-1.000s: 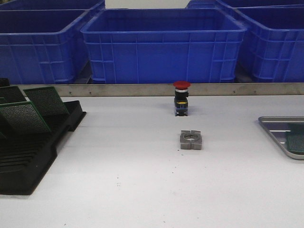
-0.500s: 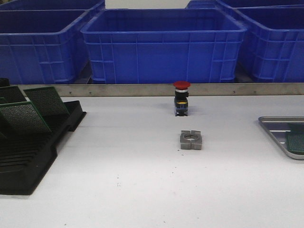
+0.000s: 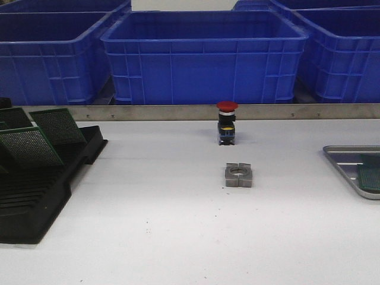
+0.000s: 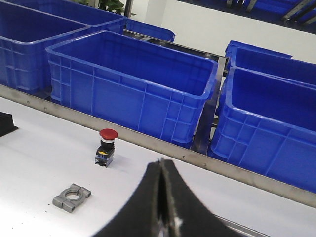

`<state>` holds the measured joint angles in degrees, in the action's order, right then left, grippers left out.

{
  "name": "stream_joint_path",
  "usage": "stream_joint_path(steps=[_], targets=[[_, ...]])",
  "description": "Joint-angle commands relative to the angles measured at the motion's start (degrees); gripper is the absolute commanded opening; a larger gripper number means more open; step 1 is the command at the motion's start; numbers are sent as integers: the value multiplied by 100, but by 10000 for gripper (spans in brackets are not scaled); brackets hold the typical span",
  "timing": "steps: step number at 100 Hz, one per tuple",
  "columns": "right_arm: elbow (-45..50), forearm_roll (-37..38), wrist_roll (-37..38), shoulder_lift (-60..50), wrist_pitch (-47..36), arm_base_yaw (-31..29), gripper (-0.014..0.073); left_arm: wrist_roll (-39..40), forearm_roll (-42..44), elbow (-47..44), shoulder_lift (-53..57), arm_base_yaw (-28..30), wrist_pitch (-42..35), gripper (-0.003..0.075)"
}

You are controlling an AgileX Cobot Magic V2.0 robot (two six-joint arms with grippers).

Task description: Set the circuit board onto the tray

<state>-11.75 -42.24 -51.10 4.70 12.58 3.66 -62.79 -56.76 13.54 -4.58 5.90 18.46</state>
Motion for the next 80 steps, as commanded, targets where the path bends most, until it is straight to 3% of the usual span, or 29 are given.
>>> stream_joint_path(steps=[1,46,68,80], targets=[[-145,-81,-60,64,-294,14,-60,50,-129,155,-63,17,-212,-17],[-145,-81,-60,64,-294,14,-60,176,207,93,-63,17,-525,-17],[-145,-81,-60,64,-294,14,-60,3175,3017,35,-110,-125,-583,-17],[-145,-81,-60,64,-294,14,-60,5009,4940,-172,-110,-472,-1318,-17]])
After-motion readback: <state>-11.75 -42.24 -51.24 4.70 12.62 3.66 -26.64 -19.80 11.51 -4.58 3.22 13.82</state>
